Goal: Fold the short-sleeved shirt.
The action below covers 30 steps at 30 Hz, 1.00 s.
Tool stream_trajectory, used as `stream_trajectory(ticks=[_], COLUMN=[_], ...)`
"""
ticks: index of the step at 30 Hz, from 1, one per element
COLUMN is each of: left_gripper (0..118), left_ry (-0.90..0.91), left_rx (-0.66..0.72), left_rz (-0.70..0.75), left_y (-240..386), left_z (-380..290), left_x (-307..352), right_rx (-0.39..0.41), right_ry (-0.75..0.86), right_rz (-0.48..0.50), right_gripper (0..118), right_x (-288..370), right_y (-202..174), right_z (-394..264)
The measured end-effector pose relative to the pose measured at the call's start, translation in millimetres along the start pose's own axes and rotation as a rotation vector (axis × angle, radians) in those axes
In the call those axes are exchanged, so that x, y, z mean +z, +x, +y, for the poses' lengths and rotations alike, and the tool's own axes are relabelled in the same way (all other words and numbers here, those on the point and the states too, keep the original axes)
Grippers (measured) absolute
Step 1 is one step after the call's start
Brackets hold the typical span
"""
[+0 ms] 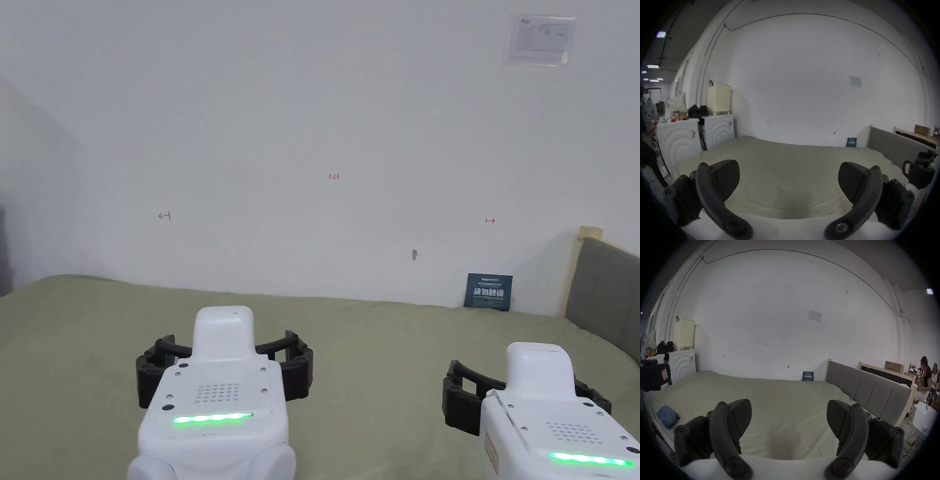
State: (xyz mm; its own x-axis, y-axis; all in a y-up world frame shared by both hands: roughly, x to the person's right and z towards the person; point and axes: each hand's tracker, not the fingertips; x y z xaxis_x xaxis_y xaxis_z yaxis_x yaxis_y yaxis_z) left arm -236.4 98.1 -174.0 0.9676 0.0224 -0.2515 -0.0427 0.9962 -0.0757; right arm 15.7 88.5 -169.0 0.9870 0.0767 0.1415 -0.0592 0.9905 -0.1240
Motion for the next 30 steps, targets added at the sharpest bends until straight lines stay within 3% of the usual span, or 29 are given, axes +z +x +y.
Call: stream_trajectory(ticks=[3,7,12,19,22,24,30], left_gripper=[118,118,118,118,118,118,118], left_ry=[-0.024,-0.076,-0.109,-0.133,-0.138,-0.126,-0.138], left_rx=[-0.036,0.062,0.056,0.07,0.046,0.03,0.05], left_rz=[-0.062,-0.177,-0.177,-0.203,-0.205,-0.201,-0.207], left_y=[1,-5,-5,-4,-2,-1,-4], left_z=[-2,-2,-2,-3,-2,-2,1], left_x=[-2,-6,-11,-15,-15,-14,-17], right_rx=[-0.057,-0.135,-0.089,-0.142,-0.18,-0.192,-0.152], right_ry=[0.002,0.022,-0.042,-0.023,0.086,0.076,0.014], right_rz=[0.033,0.097,0.088,0.126,0.146,0.161,0.147], right_gripper=[98,98,98,98,98,98,98], right_x=[-2,-5,-11,-5,1,0,-5], right_y=[4,10,3,2,7,10,8], right_z=[-1,1,-1,-4,-6,-2,9])
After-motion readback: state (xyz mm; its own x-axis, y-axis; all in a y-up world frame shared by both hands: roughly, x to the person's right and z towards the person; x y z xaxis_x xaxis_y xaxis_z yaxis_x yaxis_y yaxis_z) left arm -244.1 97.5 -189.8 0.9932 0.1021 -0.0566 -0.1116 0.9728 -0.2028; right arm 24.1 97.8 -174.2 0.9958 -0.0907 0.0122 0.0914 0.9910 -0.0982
